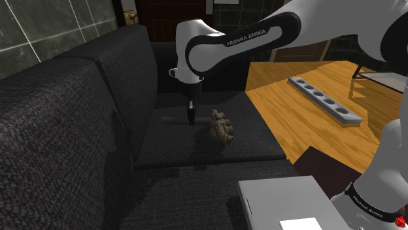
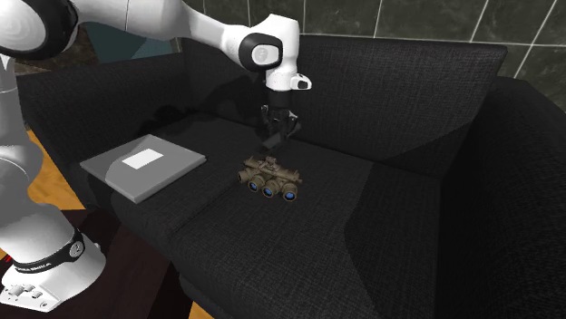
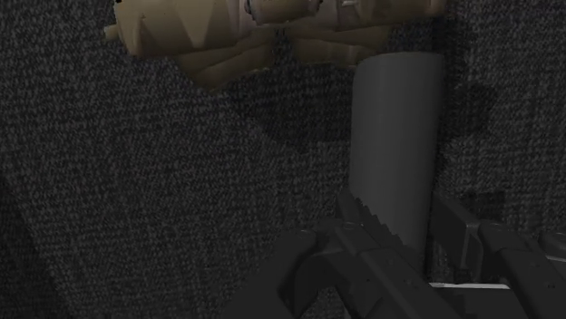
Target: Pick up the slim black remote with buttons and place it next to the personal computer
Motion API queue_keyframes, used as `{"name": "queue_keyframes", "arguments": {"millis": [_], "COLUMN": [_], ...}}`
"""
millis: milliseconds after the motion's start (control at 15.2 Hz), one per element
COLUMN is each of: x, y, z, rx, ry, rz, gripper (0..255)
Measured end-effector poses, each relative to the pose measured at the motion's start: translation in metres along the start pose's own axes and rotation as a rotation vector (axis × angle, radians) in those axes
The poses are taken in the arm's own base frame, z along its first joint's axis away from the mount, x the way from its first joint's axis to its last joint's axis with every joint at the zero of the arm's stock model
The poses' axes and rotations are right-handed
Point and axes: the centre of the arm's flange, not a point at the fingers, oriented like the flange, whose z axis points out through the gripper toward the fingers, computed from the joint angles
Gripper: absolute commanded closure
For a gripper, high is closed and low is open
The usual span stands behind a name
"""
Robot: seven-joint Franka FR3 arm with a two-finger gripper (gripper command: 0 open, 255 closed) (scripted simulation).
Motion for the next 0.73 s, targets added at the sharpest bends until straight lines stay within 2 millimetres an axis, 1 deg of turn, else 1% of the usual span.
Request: {"name": "queue_keyframes", "arguments": {"millis": [132, 264, 330, 528, 726], "x": [-0.004, -0.007, -0.010, -0.006, -0.009], "y": [-0.027, -0.049, -0.065, -0.103, -0.143], "z": [0.002, 0.005, 0.004, 0.006, 0.011], "rx": [0.000, 0.000, 0.000, 0.000, 0.000], "ry": [0.000, 0.000, -0.001, 0.000, 0.000], "rz": [0.000, 0.000, 0.000, 0.000, 0.000], "gripper": [255, 255, 255, 255, 255]}}
